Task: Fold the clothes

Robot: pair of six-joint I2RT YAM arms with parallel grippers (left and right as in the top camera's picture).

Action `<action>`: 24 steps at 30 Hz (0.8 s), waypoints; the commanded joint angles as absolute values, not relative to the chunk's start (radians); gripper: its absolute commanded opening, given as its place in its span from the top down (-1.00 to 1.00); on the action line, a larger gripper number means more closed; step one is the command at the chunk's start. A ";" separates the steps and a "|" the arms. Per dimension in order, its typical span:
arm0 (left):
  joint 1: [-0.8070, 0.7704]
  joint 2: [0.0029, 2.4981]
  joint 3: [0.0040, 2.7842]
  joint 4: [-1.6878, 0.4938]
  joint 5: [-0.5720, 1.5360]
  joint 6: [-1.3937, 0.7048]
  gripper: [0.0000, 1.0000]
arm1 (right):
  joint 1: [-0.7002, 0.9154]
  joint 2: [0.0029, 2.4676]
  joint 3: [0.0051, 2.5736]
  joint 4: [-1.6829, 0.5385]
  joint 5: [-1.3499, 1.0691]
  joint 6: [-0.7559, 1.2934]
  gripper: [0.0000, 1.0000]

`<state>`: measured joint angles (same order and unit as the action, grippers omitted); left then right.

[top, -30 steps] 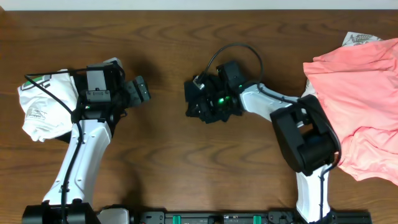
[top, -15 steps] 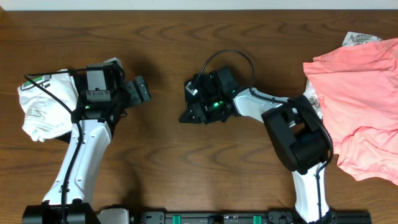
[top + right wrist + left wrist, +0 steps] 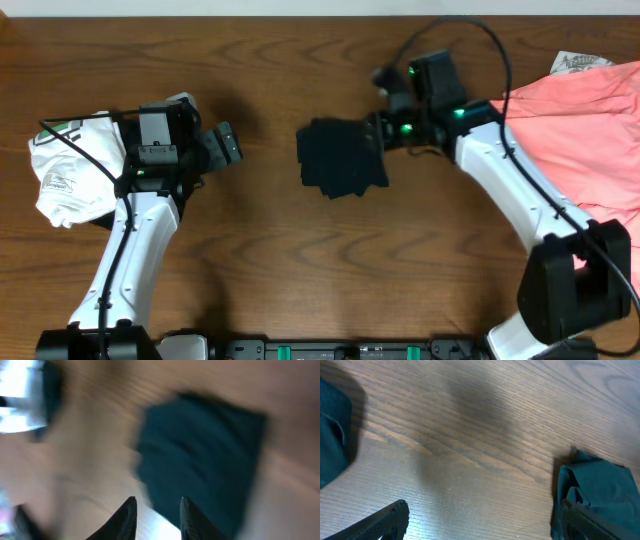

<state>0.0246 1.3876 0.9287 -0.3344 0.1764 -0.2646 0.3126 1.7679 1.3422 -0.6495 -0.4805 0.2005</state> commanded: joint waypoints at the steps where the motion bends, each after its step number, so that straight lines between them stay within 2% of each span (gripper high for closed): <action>1: 0.027 1.379 0.934 -0.337 0.175 -0.257 -0.92 | 0.291 1.803 1.326 -0.743 -0.300 0.102 0.46; 9: 0.027 1.379 0.933 -0.364 0.305 -0.261 -0.93 | 0.289 1.846 1.325 -0.780 -0.104 0.104 0.29; 17: -0.034 1.380 0.933 -0.388 0.334 -0.263 -0.89 | 0.289 1.932 1.325 -0.752 -0.122 0.105 0.32; 22: -0.158 1.393 0.933 -0.381 0.382 -0.263 -0.43 | 0.289 1.941 1.325 -0.691 -0.191 0.080 0.33; 24: -0.206 1.409 0.933 -0.381 0.382 -0.263 -0.17 | 0.289 1.941 1.325 -0.663 -0.240 0.080 0.34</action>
